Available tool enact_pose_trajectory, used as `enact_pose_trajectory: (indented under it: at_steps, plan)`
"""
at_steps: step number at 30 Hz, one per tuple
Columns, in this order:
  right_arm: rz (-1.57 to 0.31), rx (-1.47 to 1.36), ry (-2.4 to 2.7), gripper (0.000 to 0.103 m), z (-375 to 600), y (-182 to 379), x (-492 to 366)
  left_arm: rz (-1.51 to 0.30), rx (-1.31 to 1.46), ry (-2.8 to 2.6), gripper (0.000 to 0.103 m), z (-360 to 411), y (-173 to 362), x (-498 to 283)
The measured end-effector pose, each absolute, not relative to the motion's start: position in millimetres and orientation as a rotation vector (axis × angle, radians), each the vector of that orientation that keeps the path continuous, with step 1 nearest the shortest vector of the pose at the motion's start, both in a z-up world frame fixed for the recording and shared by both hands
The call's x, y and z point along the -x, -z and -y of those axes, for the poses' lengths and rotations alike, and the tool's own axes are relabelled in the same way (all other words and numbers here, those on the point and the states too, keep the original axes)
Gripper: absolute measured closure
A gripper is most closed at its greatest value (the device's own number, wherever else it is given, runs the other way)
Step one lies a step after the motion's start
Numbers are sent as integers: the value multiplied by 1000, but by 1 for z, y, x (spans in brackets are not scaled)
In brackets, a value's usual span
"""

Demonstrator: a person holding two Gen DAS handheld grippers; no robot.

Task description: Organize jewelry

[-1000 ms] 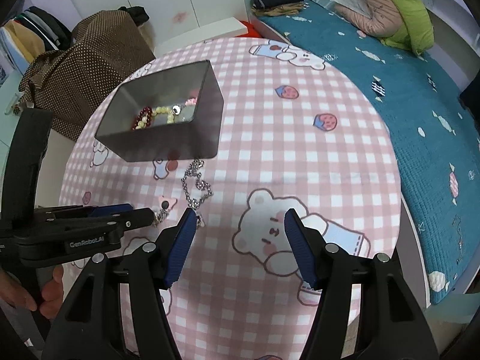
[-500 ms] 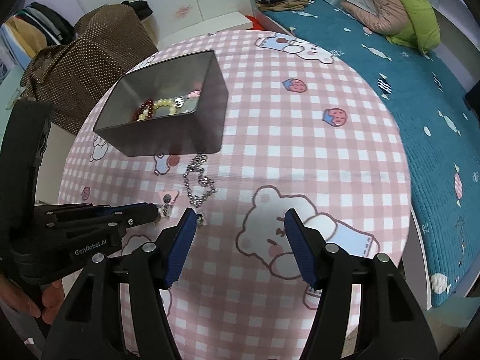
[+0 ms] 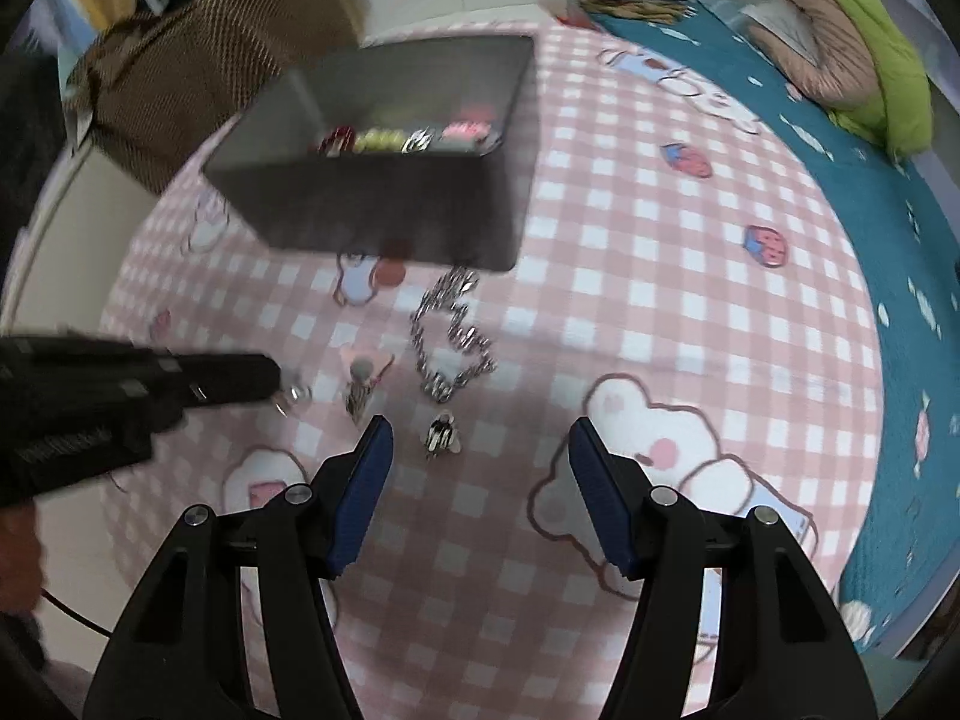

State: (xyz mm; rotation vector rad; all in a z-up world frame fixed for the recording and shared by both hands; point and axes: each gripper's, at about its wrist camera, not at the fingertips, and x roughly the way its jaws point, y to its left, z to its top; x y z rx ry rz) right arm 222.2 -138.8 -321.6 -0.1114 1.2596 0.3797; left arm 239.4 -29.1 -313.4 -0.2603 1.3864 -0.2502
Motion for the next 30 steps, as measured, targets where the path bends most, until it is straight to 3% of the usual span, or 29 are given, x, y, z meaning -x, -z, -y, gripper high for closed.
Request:
enact_pose_trajectory:
  at_steps: [5,7,9,15,25,28,30]
  plan:
    - [-1177,218,-402,67,131,325,-211,-1373,281,254,103,16,307,-237]
    - [-1175,207,-393,84,135,324,-212,-1366,297,256,103,12,304,-237]
    - [-1188,182,-383,89,140,325,-215,-1356,311,261,103,7,301,-236]
    - [-1196,59,-345,89,159,316,-223,-1335,330,262,103,0,291,-237]
    - [-1162,-6,-313,89,170,294,-231,-1462,265,217,101,9,318,-233]
    - [-1169,-11,-304,89,172,296,-230,-1479,274,231,89,14,322,-232]
    - [-1172,-15,-305,89,173,296,-229,-1481,268,224,87,16,325,-232]
